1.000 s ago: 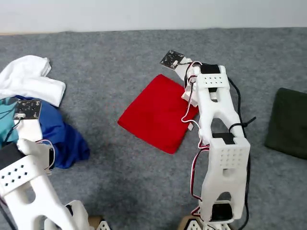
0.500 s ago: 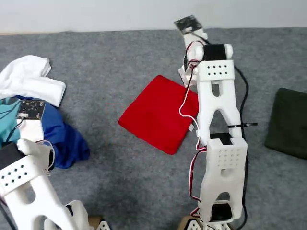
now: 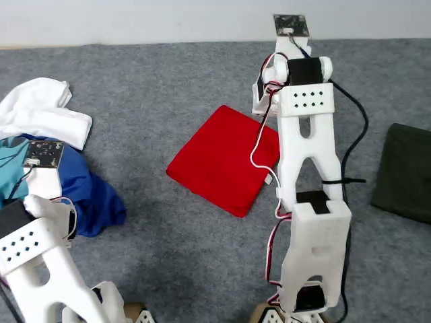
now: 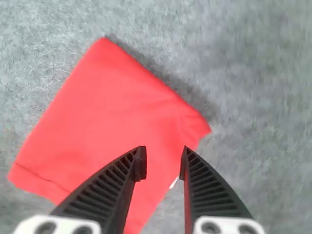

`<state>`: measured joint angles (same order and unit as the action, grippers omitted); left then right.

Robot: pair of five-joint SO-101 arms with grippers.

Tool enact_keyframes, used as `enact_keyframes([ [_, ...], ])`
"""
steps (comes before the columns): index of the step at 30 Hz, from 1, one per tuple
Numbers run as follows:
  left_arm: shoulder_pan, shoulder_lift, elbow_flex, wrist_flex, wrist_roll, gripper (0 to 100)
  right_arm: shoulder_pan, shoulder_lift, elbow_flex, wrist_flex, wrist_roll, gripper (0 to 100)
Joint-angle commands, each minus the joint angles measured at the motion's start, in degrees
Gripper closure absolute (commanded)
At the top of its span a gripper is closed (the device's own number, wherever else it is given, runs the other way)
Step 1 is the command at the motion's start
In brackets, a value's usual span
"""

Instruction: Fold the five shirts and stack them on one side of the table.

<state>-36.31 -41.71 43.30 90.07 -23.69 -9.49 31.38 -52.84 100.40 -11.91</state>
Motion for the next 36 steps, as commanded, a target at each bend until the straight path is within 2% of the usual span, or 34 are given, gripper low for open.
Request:
enact_keyframes([
  [1, 0.3, -1.3, -3.3, -0.3, -0.6, 100, 0.3, -7.6, 6.1, 2.4, -6.5, 87.6],
  [7, 0.2, -1.3, -2.9, -0.3, -0.4, 100, -1.4, -12.8, 21.4, 2.1, -10.5, 87.2],
  [13, 0.2, -1.3, -2.9, -0.5, -0.4, 100, -2.4, -6.2, 23.9, -1.5, -11.9, 86.8],
  [19, 0.2, -1.3, -2.9, -0.5, -0.6, 100, -3.6, 3.1, 23.6, -5.8, -13.3, 70.9],
  [21, 0.2, -1.3, -2.9, -0.5, -0.6, 100, -4.5, 4.7, 23.6, -7.1, -14.3, 68.4],
  [36, 0.2, -1.3, -2.9, -0.5, -0.6, 100, -6.5, 13.6, 23.6, -16.6, -15.1, 75.3],
])
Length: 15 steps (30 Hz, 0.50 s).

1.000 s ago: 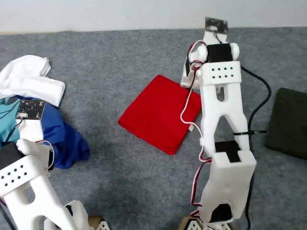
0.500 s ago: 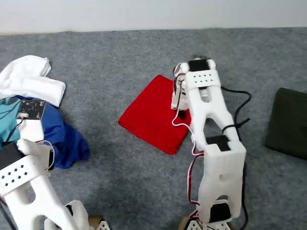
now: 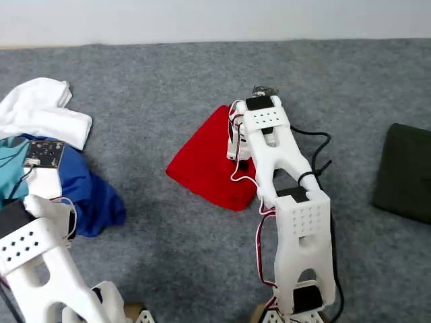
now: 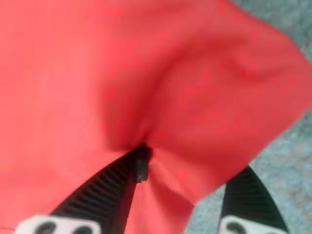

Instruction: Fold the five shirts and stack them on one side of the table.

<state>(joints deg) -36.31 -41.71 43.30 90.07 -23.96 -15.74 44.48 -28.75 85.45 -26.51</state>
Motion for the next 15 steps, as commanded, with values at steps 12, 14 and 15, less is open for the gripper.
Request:
enact_keyframes([
  [12, 0.2, -1.3, -2.8, -0.3, -0.4, 100, -0.1, 1.9, -0.4, -5.2, -0.5, 83.4],
  [14, 0.2, -1.3, -2.8, -0.3, -0.4, 100, 0.0, 1.9, -0.4, -5.2, -0.4, 90.9],
  [15, 0.2, -1.3, -2.7, -0.3, -0.4, 100, 0.0, 1.9, -0.4, -5.2, -0.3, 94.9],
])
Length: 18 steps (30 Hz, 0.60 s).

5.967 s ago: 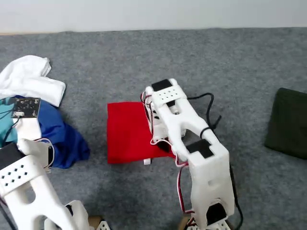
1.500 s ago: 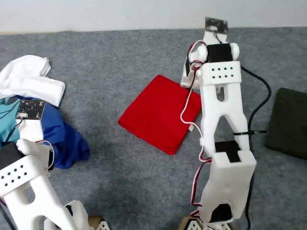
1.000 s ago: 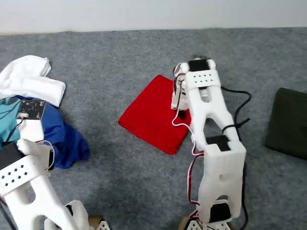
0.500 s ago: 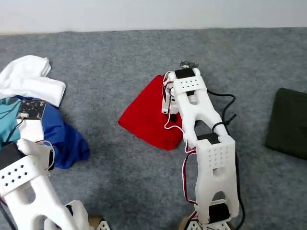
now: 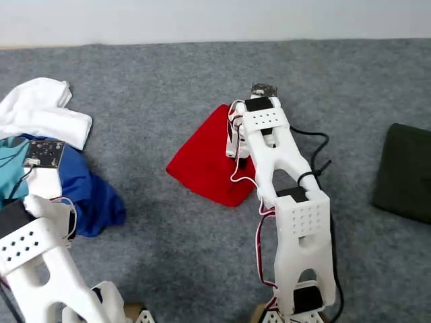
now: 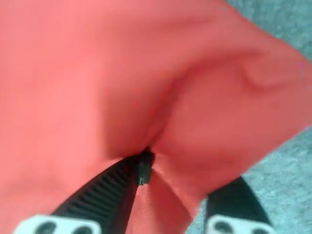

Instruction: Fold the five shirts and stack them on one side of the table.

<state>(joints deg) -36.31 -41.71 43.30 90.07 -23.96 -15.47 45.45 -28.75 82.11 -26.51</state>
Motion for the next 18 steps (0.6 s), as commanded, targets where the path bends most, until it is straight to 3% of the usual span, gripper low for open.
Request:
enact_keyframes([
  [1, 0.2, -1.3, -2.4, -0.3, -0.4, 100, -0.1, 0.8, -0.4, -1.8, -0.2, 98.2],
  [7, 0.2, -1.3, -0.2, -0.3, -0.4, 100, 1.0, -0.7, -0.8, -1.2, 0.1, 98.9],
  [18, 0.2, -1.3, -0.3, -0.4, -0.1, 100, 5.4, -10.9, -4.0, 4.1, 13.5, 98.9],
])
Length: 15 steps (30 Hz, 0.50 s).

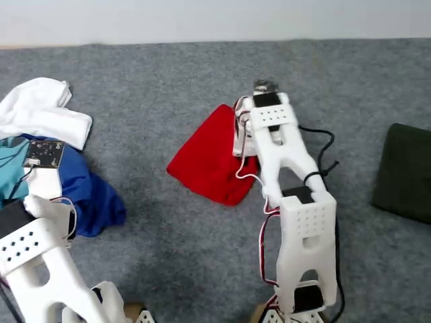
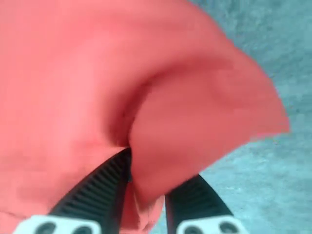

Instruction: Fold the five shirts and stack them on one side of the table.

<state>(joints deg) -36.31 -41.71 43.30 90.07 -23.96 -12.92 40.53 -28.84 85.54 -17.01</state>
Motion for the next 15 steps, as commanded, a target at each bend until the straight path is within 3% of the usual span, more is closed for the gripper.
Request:
enact_keyframes([
  [1, 0.2, -1.3, -0.3, -0.4, -0.1, 100, 4.2, -6.5, -3.9, 0.7, 5.4, 98.9],
  [15, 0.2, -1.3, 0.0, -0.4, -0.1, 100, 19.7, -8.8, -4.1, 2.7, 20.7, 98.9],
])
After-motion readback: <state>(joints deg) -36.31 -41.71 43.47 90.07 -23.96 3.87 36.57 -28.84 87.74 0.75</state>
